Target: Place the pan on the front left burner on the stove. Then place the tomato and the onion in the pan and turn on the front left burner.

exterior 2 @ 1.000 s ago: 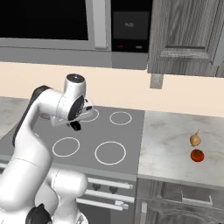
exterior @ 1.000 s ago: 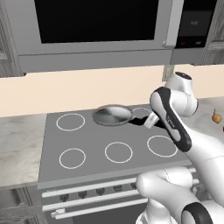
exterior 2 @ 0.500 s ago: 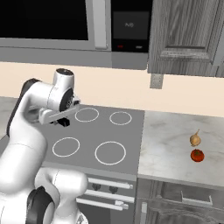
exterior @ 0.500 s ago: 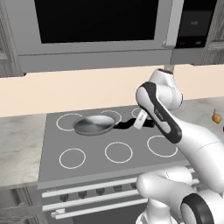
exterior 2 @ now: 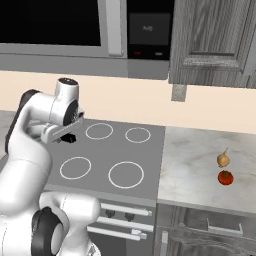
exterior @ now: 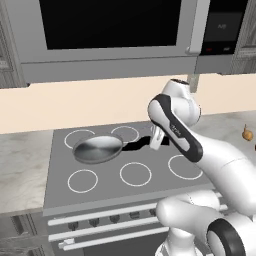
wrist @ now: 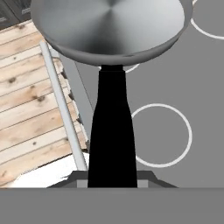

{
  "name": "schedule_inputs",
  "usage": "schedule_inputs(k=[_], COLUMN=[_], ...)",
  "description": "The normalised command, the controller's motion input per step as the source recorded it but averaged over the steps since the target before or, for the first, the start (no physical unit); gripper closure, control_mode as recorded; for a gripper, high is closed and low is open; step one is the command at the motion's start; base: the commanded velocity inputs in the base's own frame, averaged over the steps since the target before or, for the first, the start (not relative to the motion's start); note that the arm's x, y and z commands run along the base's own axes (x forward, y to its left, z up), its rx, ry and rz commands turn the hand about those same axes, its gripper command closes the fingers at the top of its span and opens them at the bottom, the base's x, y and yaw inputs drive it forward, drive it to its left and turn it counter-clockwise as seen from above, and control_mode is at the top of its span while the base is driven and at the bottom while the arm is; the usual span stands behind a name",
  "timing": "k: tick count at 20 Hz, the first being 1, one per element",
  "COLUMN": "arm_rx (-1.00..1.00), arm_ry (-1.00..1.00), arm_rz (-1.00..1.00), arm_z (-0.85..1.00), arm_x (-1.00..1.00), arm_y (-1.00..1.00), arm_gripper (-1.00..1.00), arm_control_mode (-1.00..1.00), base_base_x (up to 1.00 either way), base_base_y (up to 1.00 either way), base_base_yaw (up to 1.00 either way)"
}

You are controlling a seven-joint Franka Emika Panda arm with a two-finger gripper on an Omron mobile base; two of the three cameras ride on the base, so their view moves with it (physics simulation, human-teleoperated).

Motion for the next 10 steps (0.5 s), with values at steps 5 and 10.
schedule_inputs(k=[5,10], arm_rx=[-0.01,0.00], arm_ry=[-0.14,-0.10], arm_rz=[0.05,0.04], arm_z=[-0.26,-0.46], arm_x=[0.00,0.00], arm_y=[0.00,0.07], arm_gripper=[1.00,1.00], arm_control_mode=[-1.00,-1.00], base_base_x=[0.00,0.00], base_base_y=[0.00,0.00], base_base_yaw=[0.00,0.00])
